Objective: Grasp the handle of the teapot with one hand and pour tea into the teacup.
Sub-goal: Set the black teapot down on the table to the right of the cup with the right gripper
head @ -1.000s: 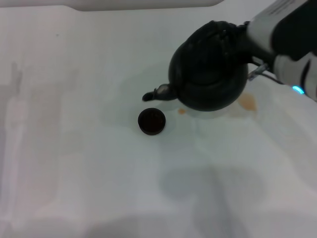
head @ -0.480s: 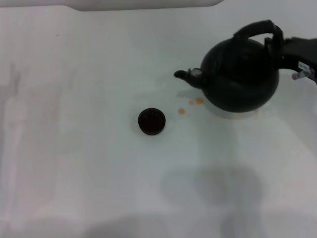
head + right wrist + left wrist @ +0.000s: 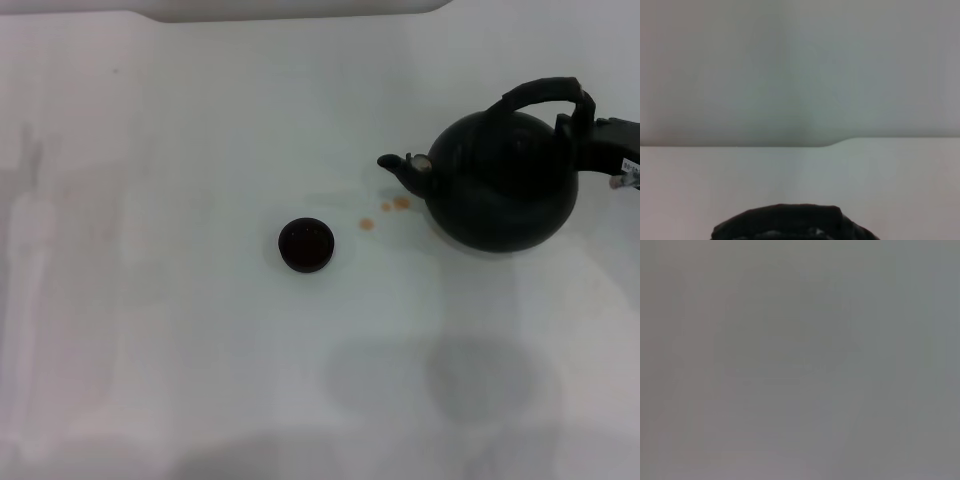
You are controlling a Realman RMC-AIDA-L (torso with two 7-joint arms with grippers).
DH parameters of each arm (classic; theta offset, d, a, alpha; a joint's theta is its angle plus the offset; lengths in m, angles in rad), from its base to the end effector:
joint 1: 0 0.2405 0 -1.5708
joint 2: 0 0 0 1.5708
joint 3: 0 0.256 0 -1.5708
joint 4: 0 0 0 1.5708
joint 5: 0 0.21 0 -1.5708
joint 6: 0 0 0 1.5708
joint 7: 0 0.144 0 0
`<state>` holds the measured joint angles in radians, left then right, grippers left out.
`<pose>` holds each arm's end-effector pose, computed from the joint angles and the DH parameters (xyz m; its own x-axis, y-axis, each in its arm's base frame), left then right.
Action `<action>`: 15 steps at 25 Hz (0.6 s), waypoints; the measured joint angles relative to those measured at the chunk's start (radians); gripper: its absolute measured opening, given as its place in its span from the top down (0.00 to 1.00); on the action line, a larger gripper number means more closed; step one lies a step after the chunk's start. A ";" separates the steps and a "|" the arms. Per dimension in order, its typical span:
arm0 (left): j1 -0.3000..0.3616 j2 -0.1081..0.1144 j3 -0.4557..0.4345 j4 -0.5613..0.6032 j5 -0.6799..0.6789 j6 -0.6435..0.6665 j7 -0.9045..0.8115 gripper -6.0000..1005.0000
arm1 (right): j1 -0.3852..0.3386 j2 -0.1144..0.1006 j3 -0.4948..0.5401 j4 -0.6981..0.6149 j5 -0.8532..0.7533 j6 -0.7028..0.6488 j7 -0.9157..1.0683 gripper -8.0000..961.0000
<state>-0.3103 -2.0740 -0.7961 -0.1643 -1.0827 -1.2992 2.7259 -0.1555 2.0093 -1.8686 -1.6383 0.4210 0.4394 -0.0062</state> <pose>-0.3668 0.2863 0.0164 0.4395 -0.1296 0.8889 0.8982 0.0552 -0.4361 0.2557 0.2847 0.0050 0.5932 -0.5578 -0.5805 -0.7692 -0.1800 -0.6131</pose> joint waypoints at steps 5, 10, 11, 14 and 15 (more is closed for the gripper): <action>-0.002 0.000 0.000 0.000 0.001 0.000 0.000 0.16 | -0.002 -0.001 0.000 0.012 0.002 -0.015 -0.003 0.85; -0.002 0.001 0.000 0.002 0.000 0.000 0.000 0.16 | 0.002 -0.002 0.000 0.012 0.003 -0.014 -0.013 0.85; -0.003 0.001 0.000 0.002 0.000 0.000 0.000 0.16 | 0.004 -0.002 0.000 0.012 0.004 -0.014 -0.013 0.85; -0.004 0.002 0.000 0.002 0.000 0.000 0.000 0.16 | 0.005 -0.001 0.000 0.012 0.005 -0.013 -0.013 0.85; -0.004 0.002 0.000 0.002 0.000 0.000 0.000 0.16 | 0.005 -0.001 0.000 0.012 0.005 -0.013 -0.013 0.83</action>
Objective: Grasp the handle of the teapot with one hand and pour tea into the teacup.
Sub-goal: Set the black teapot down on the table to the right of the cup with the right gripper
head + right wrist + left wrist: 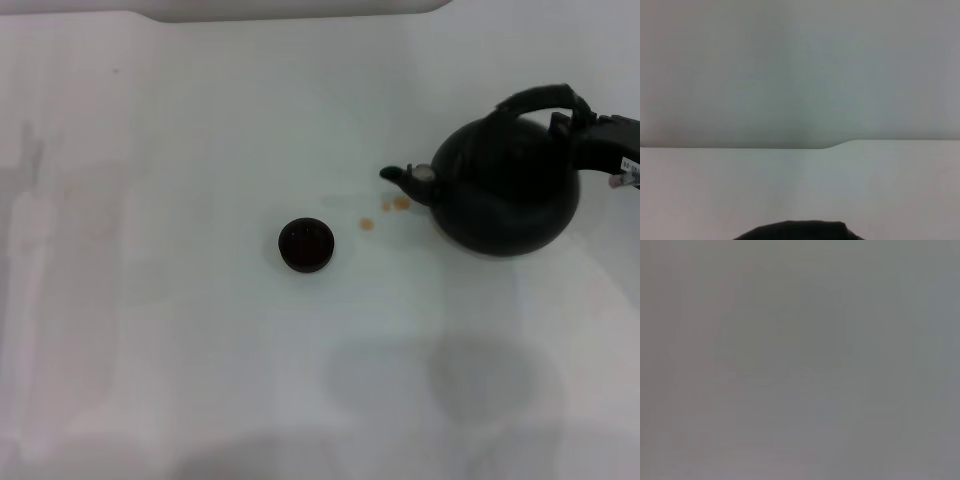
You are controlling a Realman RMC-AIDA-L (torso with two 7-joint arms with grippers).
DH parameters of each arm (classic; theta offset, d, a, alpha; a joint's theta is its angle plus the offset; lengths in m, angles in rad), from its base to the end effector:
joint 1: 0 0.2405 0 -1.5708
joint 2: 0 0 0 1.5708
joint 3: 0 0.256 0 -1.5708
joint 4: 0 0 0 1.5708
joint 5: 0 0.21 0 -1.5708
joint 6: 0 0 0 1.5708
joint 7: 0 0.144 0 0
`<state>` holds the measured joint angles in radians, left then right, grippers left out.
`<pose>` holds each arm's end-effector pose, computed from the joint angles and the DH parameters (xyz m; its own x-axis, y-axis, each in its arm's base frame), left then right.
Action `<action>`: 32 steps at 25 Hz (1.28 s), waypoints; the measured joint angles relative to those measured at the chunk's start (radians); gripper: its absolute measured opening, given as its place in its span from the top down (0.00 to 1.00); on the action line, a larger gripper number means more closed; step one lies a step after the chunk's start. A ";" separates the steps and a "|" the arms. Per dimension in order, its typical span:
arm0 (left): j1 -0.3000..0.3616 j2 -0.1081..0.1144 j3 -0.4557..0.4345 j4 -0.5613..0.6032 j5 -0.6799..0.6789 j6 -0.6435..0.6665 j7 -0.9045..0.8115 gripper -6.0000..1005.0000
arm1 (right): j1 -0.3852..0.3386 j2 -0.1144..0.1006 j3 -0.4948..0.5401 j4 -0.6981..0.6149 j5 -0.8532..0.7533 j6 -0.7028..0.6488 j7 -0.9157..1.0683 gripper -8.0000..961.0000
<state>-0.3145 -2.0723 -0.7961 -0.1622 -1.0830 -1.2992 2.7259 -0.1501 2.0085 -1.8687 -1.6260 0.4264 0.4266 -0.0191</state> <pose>-0.3664 0.2877 0.0173 0.4419 -0.1313 0.8874 0.8970 0.0530 -0.4388 0.2568 0.2860 0.0043 0.6016 -0.5523 -0.5771 -0.7637 -0.1857 -0.6183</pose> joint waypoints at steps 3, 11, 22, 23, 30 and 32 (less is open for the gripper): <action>0.000 0.000 0.000 0.000 0.000 0.000 0.000 0.16 | 0.000 -0.001 -0.001 0.000 0.004 0.002 -0.001 0.76; 0.000 0.000 0.000 0.000 0.000 0.000 0.000 0.16 | -0.014 -0.003 0.014 -0.015 0.123 0.005 -0.118 0.70; -0.004 0.001 0.000 0.000 0.000 -0.003 0.000 0.16 | -0.077 -0.001 0.154 -0.041 0.466 0.140 -0.425 0.41; -0.006 0.001 0.000 0.000 0.000 -0.003 0.000 0.16 | -0.083 0.000 0.178 -0.040 0.513 0.167 -0.463 0.38; -0.017 0.001 0.000 0.001 -0.001 -0.003 0.000 0.16 | -0.079 0.003 0.409 0.058 0.869 0.430 -0.771 0.39; -0.017 0.001 0.000 0.001 -0.001 -0.002 0.000 0.16 | -0.065 0.004 0.491 0.137 0.998 0.511 -0.880 0.39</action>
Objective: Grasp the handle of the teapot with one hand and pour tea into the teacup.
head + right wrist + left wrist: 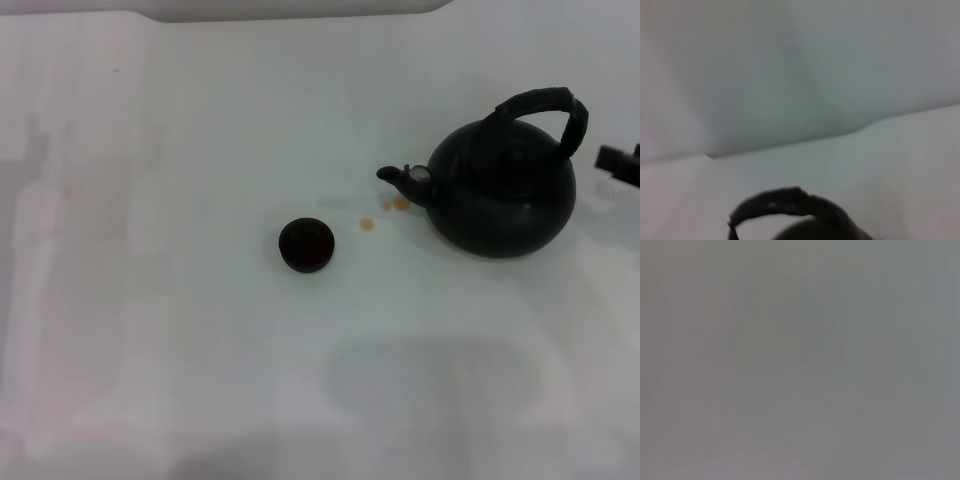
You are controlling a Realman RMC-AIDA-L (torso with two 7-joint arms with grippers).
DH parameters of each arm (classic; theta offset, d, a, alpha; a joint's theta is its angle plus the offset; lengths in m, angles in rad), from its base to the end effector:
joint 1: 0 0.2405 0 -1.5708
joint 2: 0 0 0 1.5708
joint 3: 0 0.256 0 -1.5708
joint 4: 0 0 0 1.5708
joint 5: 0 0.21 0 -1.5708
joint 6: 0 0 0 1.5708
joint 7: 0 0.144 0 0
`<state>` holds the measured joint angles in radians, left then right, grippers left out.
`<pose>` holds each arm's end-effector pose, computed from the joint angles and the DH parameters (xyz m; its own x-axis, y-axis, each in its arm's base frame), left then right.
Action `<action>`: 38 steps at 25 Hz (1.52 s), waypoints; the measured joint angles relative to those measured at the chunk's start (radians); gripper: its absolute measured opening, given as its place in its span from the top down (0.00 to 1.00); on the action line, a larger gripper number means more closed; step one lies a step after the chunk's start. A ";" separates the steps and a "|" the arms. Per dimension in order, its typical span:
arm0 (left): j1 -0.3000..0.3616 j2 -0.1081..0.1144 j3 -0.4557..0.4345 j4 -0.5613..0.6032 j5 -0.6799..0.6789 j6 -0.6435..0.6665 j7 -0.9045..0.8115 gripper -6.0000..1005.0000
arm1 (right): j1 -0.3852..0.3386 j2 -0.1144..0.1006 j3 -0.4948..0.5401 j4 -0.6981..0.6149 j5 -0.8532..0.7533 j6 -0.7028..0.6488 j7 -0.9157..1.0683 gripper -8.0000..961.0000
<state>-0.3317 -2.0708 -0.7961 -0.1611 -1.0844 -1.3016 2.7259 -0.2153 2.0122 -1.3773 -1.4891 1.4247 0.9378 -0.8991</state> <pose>-0.3618 0.2939 0.0184 0.4413 -0.1416 0.8861 0.8969 0.0386 -0.4405 0.3048 0.2501 0.0626 0.4360 -0.6163 -0.6558 -0.8997 -0.2821 -0.3330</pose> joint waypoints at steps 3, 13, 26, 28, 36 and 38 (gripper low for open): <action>0.000 -0.001 0.000 0.000 -0.007 0.000 0.000 0.16 | 0.037 0.001 0.130 0.196 0.242 0.130 -0.218 0.39; 0.001 -0.003 0.000 -0.003 -0.014 -0.005 0.000 0.16 | 0.311 -0.001 0.632 1.149 0.691 0.571 -1.112 0.40; 0.004 -0.005 0.005 -0.007 -0.006 0.001 0.000 0.16 | 0.400 0.009 0.816 1.375 0.730 0.499 -1.602 0.40; 0.002 -0.005 0.008 -0.008 -0.002 0.002 0.000 0.16 | 0.413 0.011 0.818 1.383 0.731 0.456 -1.654 0.40; 0.002 -0.008 0.023 -0.011 0.001 0.017 0.004 0.16 | 0.465 0.011 0.827 1.407 0.757 0.398 -1.774 0.40; 0.005 -0.008 0.029 -0.011 0.002 0.020 0.003 0.16 | 0.477 0.010 0.831 1.407 0.759 0.391 -1.774 0.40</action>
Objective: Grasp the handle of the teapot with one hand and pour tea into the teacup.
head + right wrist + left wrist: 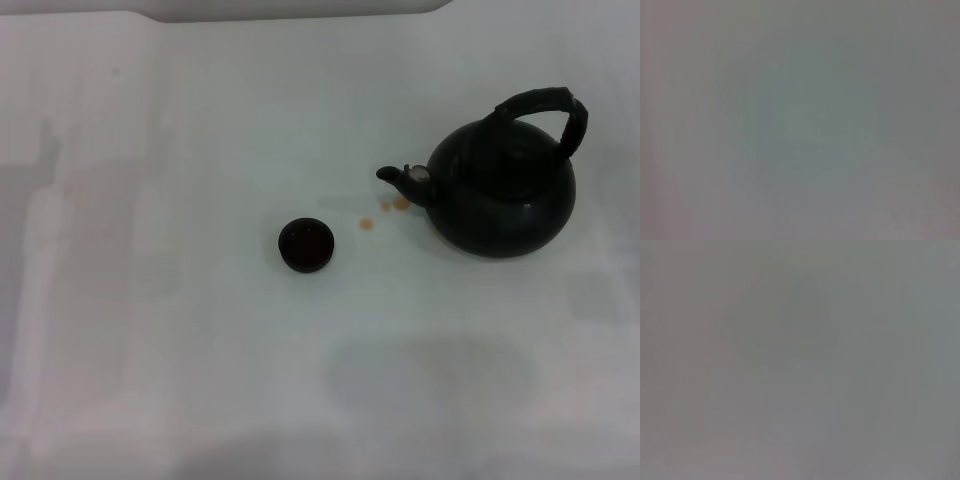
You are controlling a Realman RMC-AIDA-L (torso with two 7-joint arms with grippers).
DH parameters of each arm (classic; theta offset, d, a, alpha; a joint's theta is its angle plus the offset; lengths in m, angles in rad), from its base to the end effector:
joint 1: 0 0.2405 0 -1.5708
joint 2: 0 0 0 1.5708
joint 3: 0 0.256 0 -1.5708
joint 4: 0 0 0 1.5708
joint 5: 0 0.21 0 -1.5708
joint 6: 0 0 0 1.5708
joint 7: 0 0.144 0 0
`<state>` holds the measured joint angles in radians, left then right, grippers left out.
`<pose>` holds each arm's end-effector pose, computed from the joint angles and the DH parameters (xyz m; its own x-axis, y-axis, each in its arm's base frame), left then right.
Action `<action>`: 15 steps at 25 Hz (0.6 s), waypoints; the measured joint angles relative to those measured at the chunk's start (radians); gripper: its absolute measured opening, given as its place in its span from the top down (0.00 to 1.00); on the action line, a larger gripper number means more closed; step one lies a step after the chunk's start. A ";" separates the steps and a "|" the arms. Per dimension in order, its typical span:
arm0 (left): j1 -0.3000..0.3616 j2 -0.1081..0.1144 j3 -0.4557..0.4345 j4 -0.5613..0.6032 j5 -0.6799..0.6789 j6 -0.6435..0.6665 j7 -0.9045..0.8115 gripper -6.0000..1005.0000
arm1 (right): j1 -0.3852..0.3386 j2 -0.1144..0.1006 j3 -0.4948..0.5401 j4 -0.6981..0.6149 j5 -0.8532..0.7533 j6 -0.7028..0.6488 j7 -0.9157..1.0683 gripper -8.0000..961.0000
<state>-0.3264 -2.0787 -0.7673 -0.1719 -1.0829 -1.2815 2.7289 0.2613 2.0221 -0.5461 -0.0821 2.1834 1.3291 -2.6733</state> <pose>-0.3592 0.2924 0.0079 0.4361 -0.1067 0.8936 0.8995 0.0208 -0.4365 0.4010 0.2623 0.0490 0.6537 0.0244 -0.7563 -0.7550 -0.0470 -0.6541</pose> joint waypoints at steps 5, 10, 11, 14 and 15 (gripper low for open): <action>0.004 -0.001 0.007 0.000 0.000 0.001 -0.002 0.16 | 0.023 -0.004 0.002 -0.003 0.008 -0.023 0.000 0.40; 0.004 -0.001 0.008 -0.002 0.000 0.001 -0.002 0.16 | 0.028 -0.005 0.002 -0.006 0.009 -0.026 0.001 0.40; 0.003 -0.001 0.008 -0.003 0.000 0.001 -0.003 0.16 | 0.028 -0.005 0.002 -0.006 0.009 -0.027 0.002 0.40; 0.000 -0.001 0.008 -0.004 0.000 0.001 -0.003 0.16 | 0.028 -0.006 0.002 -0.007 0.009 -0.027 0.002 0.40; -0.001 -0.001 0.008 -0.004 0.000 0.001 -0.003 0.16 | 0.028 -0.006 0.002 -0.007 0.009 -0.028 0.002 0.40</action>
<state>-0.3276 -2.0801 -0.7592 -0.1758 -1.0829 -1.2808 2.7260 0.2897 2.0157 -0.5445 -0.0895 2.1922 1.3012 -2.6709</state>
